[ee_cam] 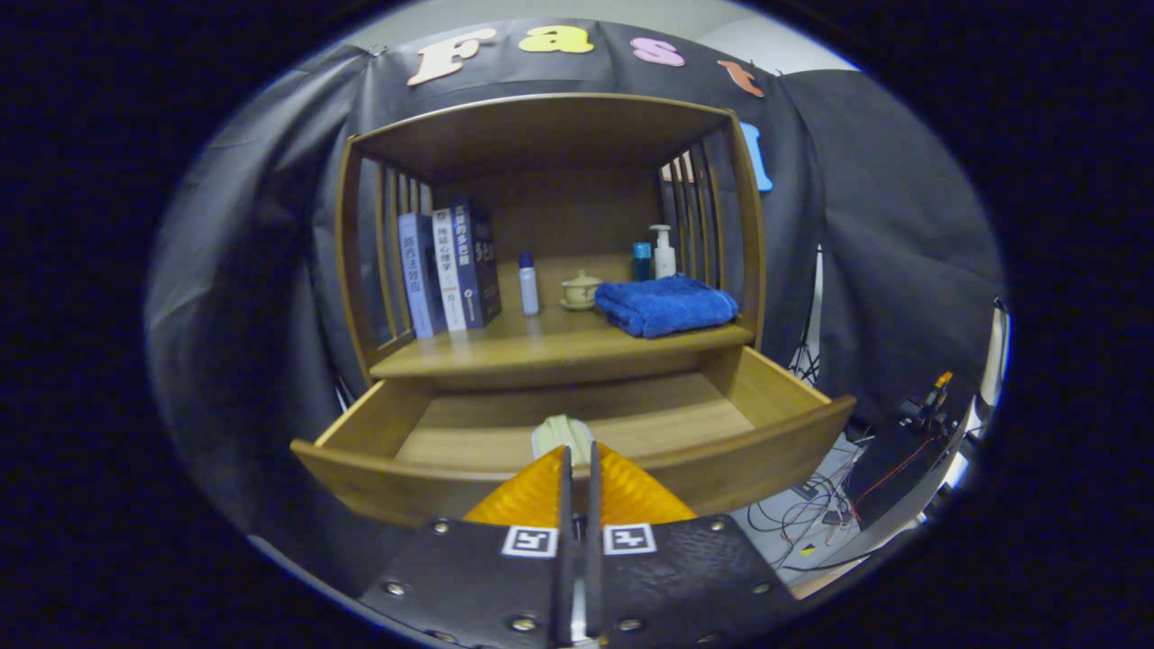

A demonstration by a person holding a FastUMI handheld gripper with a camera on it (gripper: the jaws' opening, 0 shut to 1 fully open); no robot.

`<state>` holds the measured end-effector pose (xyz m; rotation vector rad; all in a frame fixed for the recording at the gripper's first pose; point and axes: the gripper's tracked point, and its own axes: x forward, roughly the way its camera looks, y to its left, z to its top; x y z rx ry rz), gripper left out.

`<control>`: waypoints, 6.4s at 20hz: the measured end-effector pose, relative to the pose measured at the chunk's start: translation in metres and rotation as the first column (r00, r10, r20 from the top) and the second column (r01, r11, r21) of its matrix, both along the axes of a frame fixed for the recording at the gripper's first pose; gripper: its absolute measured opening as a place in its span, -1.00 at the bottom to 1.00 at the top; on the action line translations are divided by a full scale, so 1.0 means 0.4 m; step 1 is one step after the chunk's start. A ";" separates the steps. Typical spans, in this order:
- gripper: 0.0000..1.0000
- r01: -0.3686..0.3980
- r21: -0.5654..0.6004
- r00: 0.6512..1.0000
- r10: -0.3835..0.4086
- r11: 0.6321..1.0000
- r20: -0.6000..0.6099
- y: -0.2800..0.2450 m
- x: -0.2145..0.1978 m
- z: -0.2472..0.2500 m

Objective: Pull open the drawer, take out the items inside it, and place them on the countertop above the cabinet.

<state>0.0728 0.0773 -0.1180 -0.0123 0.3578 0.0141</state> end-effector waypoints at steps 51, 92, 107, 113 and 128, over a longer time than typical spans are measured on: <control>-0.73 -0.060 -0.182 0.974 0.017 0.981 -0.228 0.166 0.586 -0.023; 0.80 -0.188 -0.026 0.908 0.184 0.982 0.375 0.255 0.655 0.178; 0.86 -0.028 0.004 0.952 0.026 1.000 0.306 0.119 0.162 0.225; 0.86 -0.056 -0.002 0.971 0.055 0.998 0.232 0.109 0.010 0.113; 0.87 -0.052 0.015 0.997 0.051 0.999 0.056 0.034 -0.077 -0.128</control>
